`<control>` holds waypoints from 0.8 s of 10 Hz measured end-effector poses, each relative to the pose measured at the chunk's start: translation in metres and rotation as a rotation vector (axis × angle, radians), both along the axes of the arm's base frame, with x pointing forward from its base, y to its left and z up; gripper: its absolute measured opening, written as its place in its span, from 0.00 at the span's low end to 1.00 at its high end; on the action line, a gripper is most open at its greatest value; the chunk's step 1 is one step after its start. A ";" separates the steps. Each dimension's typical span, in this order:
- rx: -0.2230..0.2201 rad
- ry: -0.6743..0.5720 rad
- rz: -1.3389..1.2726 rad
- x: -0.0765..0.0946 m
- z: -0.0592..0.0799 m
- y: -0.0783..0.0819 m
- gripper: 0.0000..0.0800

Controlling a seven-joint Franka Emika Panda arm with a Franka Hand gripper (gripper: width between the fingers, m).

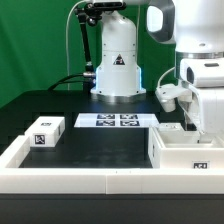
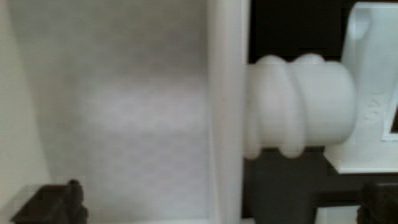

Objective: Assemble cabinet

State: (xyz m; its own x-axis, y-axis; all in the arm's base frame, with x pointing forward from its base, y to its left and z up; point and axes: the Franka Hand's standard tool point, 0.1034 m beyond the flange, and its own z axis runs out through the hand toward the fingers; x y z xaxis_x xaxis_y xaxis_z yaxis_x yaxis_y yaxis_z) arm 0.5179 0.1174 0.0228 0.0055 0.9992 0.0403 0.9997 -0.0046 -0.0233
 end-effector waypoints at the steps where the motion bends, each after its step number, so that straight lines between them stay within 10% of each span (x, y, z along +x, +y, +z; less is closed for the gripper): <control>1: 0.000 0.000 0.000 0.000 0.000 0.000 0.99; 8: -0.014 -0.028 0.005 -0.021 0.042 0.009 1.00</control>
Offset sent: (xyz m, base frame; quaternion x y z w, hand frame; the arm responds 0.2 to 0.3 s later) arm -0.0178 0.0023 0.0260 0.0049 -0.0140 0.0055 0.9999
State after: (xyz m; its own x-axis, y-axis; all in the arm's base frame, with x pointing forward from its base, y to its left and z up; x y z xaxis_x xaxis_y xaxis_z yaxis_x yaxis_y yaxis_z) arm 0.4967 0.1259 0.0652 -0.0005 0.9997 0.0261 1.0000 0.0004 0.0048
